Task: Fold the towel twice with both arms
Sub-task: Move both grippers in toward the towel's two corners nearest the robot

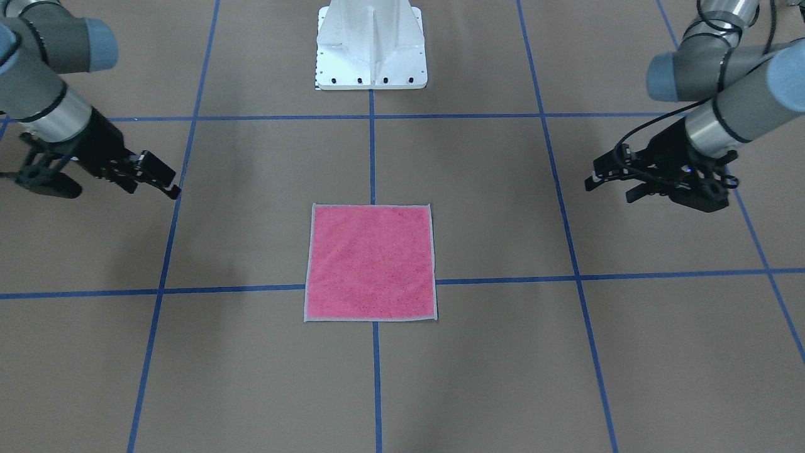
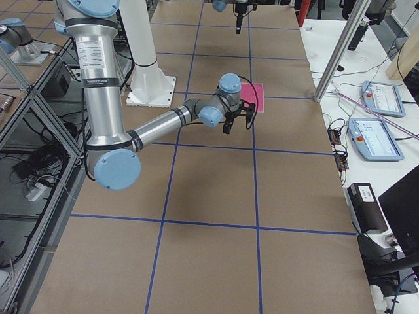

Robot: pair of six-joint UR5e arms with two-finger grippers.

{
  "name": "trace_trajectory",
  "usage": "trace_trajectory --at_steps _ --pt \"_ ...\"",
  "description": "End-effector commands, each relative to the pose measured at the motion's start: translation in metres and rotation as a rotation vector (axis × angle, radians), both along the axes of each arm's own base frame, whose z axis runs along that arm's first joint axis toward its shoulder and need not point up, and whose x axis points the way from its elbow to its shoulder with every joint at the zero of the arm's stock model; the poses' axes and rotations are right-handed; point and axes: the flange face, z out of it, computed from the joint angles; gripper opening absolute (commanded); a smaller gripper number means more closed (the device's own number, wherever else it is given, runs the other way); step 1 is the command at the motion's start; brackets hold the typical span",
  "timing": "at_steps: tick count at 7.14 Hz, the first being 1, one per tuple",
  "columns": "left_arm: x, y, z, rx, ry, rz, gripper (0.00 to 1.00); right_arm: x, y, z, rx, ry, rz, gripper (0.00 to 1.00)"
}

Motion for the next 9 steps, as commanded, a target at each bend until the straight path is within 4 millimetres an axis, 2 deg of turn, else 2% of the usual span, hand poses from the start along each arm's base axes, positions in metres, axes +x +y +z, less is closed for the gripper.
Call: trace_trajectory --at_steps 1,2,4,5,7,8,9 --pt "0.071 0.022 -0.034 -0.109 0.020 -0.106 1.00 -0.064 0.018 -0.051 -0.057 -0.050 0.078 1.00" --pt "0.097 0.034 -0.049 -0.153 0.048 -0.142 1.00 -0.068 0.021 -0.052 -0.088 -0.052 0.107 1.00" --pt "0.155 0.060 -0.079 -0.228 0.072 -0.246 1.00 -0.093 0.027 -0.066 -0.137 -0.067 0.173 1.00" --pt "0.179 0.073 -0.090 -0.262 0.083 -0.293 1.00 -0.103 0.030 -0.066 -0.158 -0.060 0.203 0.99" --pt "0.216 0.097 -0.096 -0.320 0.106 -0.371 1.00 -0.111 0.025 -0.065 -0.251 -0.074 0.261 0.96" --pt "0.233 0.099 -0.095 -0.352 0.148 -0.427 1.00 -0.111 0.024 -0.067 -0.278 -0.085 0.290 0.95" --pt "0.261 0.104 -0.095 -0.381 0.183 -0.476 0.93 -0.116 0.025 -0.075 -0.286 -0.099 0.313 0.93"
